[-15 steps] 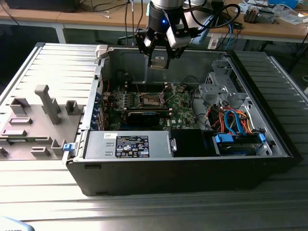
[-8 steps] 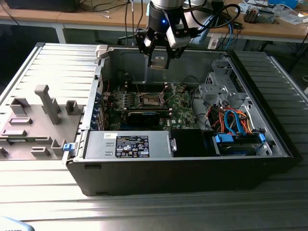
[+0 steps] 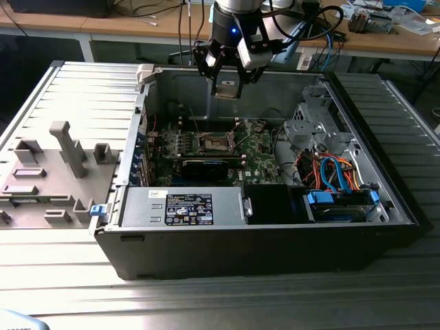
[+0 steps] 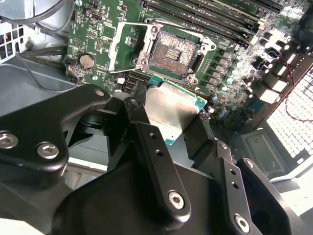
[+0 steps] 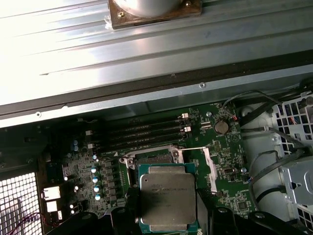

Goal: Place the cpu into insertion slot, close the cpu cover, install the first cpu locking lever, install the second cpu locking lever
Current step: 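Place the cpu into insertion slot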

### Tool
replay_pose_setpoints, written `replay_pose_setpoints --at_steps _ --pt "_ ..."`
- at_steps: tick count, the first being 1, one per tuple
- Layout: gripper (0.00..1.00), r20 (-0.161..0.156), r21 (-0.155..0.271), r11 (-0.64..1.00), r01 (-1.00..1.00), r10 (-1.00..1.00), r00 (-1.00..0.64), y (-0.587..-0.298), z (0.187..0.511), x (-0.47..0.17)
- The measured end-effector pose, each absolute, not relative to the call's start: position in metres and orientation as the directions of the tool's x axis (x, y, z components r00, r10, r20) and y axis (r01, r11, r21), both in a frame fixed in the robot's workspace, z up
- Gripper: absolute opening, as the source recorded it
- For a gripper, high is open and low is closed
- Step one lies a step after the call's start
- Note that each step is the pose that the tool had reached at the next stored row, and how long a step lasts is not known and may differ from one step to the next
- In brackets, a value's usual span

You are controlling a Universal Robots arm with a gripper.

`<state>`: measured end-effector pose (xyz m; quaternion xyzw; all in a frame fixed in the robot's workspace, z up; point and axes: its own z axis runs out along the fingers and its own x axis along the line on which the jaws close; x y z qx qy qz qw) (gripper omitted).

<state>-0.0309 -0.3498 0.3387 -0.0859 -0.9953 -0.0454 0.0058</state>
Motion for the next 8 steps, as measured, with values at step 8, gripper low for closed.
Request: replay_pose_setpoints --at_steps 8 --pt "0.55 0.019 0.089 0.98 0.178 0.177 -0.984 -0.3498 0.3387 -0.0309"
